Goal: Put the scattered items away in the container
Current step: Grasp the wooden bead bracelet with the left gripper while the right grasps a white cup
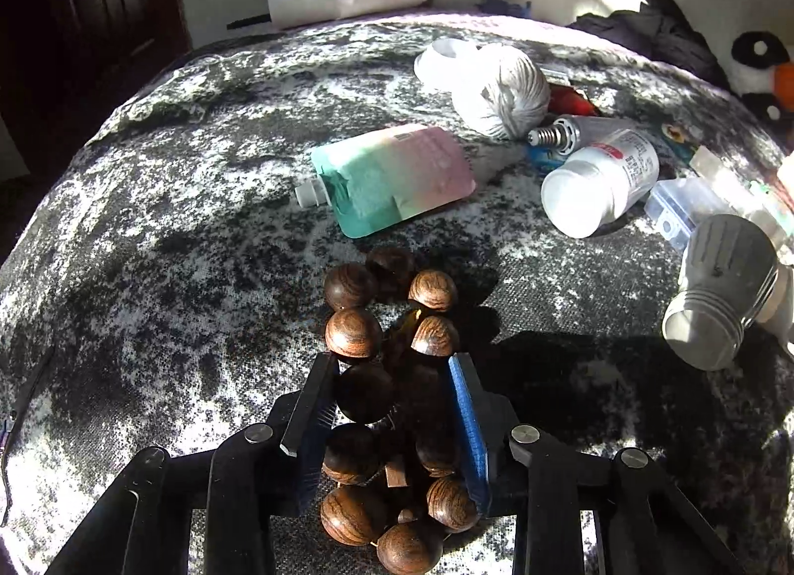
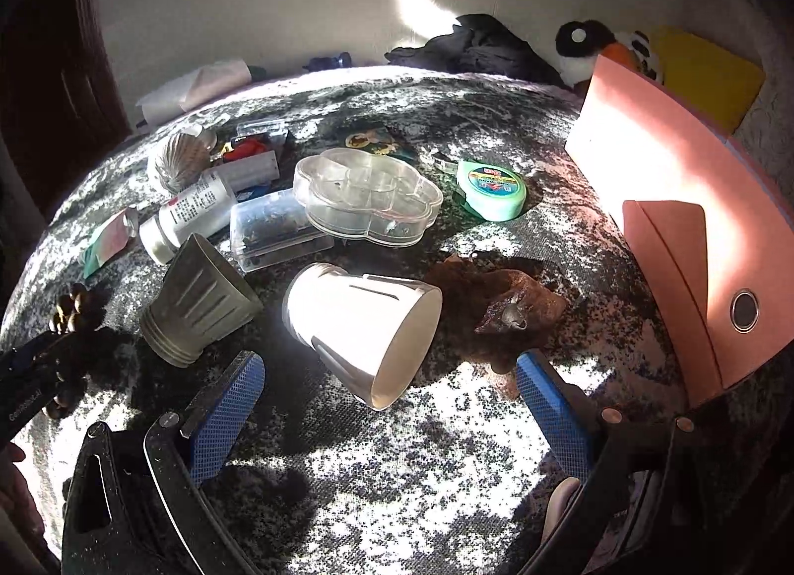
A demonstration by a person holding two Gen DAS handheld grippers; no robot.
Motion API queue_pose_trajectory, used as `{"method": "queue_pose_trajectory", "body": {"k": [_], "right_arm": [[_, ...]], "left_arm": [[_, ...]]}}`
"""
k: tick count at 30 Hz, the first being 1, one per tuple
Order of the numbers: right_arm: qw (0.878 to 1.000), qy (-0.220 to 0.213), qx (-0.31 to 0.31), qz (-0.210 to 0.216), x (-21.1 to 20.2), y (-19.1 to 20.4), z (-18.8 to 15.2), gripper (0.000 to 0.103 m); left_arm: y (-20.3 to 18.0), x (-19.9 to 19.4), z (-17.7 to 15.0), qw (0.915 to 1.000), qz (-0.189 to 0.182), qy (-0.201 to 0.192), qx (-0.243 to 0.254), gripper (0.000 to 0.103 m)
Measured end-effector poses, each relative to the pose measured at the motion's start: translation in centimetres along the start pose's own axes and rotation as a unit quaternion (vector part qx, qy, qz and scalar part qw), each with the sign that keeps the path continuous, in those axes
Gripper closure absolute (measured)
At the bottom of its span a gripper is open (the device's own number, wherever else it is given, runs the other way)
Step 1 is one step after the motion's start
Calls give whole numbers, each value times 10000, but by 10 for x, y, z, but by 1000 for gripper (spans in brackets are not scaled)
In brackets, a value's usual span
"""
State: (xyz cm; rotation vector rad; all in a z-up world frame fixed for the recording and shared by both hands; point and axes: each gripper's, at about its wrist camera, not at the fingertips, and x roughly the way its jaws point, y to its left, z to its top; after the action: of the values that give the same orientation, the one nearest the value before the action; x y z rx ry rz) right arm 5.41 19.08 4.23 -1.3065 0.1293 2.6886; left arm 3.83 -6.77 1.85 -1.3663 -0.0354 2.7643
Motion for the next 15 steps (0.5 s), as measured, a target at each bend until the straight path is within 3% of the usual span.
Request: {"method": "queue_pose_trajectory", "body": {"k": [1,3,6,7,9,10,15], "right_arm": [[10000,-1,-3,17,1,2,1,0],[10000,-8,-33,68,3,6,3,0],[9999,-11,-107,42,8,11,6,2],[9999,6,-108,71,10,12,6,9],[9993,110,-57,355,16,11,7,52],[9981,253,9,565,20,9,7,92],[9966,69,-106,819,11,12,6,97]], "left_arm": [[0,-4,1,10000,6,-67,18,87],[-3,-16,4,9995,107,-263,165,86],[0,-21,7,9996,-154,-235,62,86],[-1,-21,6,9996,-158,-228,77,86],[-2,-19,5,9996,-192,-192,80,86],[-2,-19,4,9996,-219,-181,73,86],[4,-13,3,9995,-306,-15,-37,86]]}}
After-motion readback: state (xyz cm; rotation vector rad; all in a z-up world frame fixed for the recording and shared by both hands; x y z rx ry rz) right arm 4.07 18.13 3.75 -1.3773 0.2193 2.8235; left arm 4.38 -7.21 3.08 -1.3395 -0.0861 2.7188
